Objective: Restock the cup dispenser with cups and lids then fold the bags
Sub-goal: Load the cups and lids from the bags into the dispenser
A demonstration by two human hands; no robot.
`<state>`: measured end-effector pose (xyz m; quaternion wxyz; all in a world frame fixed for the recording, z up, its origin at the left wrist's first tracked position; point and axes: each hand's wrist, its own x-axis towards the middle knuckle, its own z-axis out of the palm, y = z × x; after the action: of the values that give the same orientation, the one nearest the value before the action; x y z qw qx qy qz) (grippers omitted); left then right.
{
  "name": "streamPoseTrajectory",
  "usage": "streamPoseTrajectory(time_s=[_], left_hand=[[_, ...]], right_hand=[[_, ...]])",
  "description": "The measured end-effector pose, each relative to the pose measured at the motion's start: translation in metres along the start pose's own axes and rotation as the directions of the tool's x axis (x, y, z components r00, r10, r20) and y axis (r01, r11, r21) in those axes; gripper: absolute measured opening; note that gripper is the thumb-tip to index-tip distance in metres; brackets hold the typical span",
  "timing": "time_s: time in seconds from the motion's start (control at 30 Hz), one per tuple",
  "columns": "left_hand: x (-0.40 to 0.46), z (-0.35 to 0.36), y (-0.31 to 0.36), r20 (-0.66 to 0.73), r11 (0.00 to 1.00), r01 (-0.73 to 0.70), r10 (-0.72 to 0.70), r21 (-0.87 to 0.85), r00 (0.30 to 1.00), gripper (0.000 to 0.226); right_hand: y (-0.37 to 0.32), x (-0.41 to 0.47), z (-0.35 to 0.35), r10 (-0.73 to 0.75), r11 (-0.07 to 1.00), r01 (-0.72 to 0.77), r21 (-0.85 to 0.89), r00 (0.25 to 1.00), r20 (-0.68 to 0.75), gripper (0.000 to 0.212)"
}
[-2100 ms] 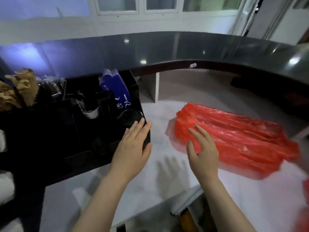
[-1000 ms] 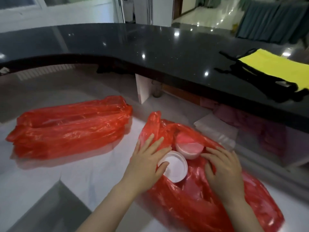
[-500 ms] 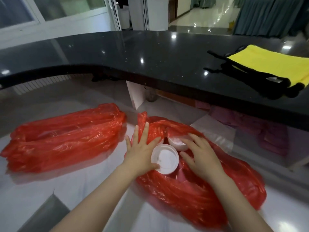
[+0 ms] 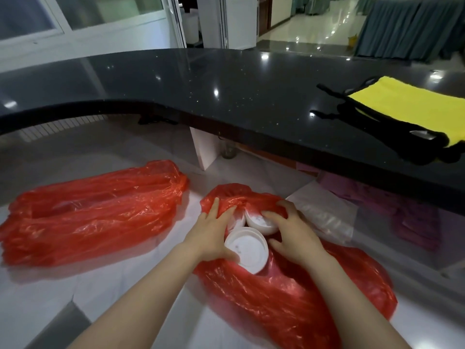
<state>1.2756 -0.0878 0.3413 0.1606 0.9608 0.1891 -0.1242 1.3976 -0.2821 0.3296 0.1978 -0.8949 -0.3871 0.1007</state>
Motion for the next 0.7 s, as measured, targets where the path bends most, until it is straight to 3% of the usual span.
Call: streamPoseTrajectory(time_s=[0.17, 0.27, 0.4, 0.5, 0.7], left_hand=[[0.0, 0.002, -0.003, 0.016, 0.999, -0.009, 0.01, -0.05, 1.0, 0.134], [-0.005, 0.004, -0.003, 0.035, 0.999, -0.023, 0.025, -0.044, 0.999, 0.135], [-0.013, 0.004, 0.003, 0.047, 0.999, -0.053, 0.052, 0.007, 0.998, 0.133], [-0.018, 0.003, 0.005, 0.045, 0.999, -0.047, 0.047, -0.003, 0.998, 0.133], [-0.027, 0.006, 0.005, 0.03, 1.0, -0.016, 0.016, -0.027, 0.999, 0.131]], right_hand=[[-0.007, -0.005, 0.004, -0.039, 0.987, 0.015, -0.161, 0.988, -0.149, 0.054], [-0.011, -0.009, 0.007, -0.134, 0.967, 0.061, -0.247, 0.947, -0.292, 0.047], [-0.018, -0.011, 0.006, -0.286, 0.923, 0.161, -0.349, 0.894, -0.345, 0.03], [-0.02, -0.012, 0.0, -0.235, 0.952, 0.141, -0.273, 0.906, -0.351, 0.026], [-0.023, -0.025, -0.018, -0.008, 0.999, 0.021, 0.046, 0.966, -0.26, 0.035]])
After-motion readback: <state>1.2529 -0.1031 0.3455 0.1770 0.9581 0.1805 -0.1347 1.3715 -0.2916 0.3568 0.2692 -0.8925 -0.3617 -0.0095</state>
